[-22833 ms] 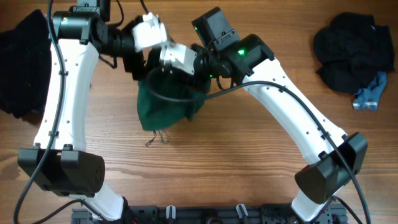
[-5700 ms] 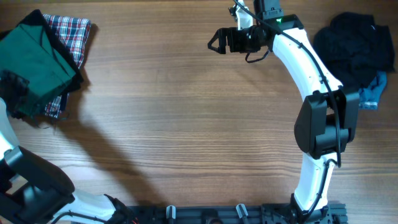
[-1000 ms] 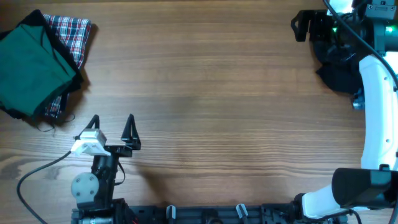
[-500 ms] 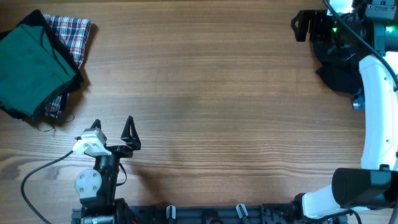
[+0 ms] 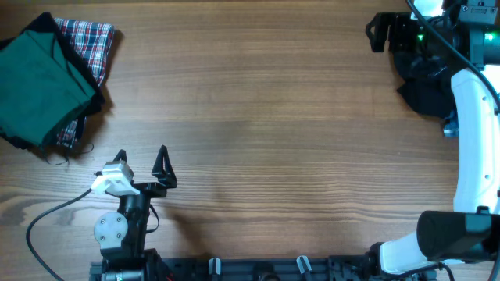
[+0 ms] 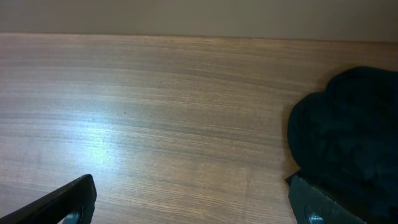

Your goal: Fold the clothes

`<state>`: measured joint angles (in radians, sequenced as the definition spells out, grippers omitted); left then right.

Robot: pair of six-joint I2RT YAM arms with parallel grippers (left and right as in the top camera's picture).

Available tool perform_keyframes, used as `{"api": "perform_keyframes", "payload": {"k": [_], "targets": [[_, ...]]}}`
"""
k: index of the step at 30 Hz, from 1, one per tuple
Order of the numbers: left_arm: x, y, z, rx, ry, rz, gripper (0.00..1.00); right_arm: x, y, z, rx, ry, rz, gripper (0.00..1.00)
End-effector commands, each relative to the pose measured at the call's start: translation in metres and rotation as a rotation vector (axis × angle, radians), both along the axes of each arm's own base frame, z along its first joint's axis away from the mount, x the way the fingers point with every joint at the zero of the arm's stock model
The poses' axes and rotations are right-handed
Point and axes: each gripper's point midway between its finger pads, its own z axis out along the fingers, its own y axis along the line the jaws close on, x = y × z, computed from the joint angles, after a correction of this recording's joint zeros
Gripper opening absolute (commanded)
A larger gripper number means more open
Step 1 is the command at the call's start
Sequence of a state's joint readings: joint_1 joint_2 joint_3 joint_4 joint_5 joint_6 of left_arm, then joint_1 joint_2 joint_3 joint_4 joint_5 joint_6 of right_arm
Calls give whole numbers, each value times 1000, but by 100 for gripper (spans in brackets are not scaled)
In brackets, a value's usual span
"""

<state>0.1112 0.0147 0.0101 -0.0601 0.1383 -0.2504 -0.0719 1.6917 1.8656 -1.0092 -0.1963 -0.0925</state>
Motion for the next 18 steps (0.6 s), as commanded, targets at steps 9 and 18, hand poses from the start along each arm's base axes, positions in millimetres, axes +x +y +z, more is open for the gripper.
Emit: {"api": "perform_keyframes", "payload": {"k": [9, 18], "targets": [[0, 2, -1, -15, -1, 15, 100, -20, 17, 41, -25, -101, 40, 100], [0, 2, -1, -15, -1, 15, 100, -138, 45, 76, -85, -293, 143, 100]]}}
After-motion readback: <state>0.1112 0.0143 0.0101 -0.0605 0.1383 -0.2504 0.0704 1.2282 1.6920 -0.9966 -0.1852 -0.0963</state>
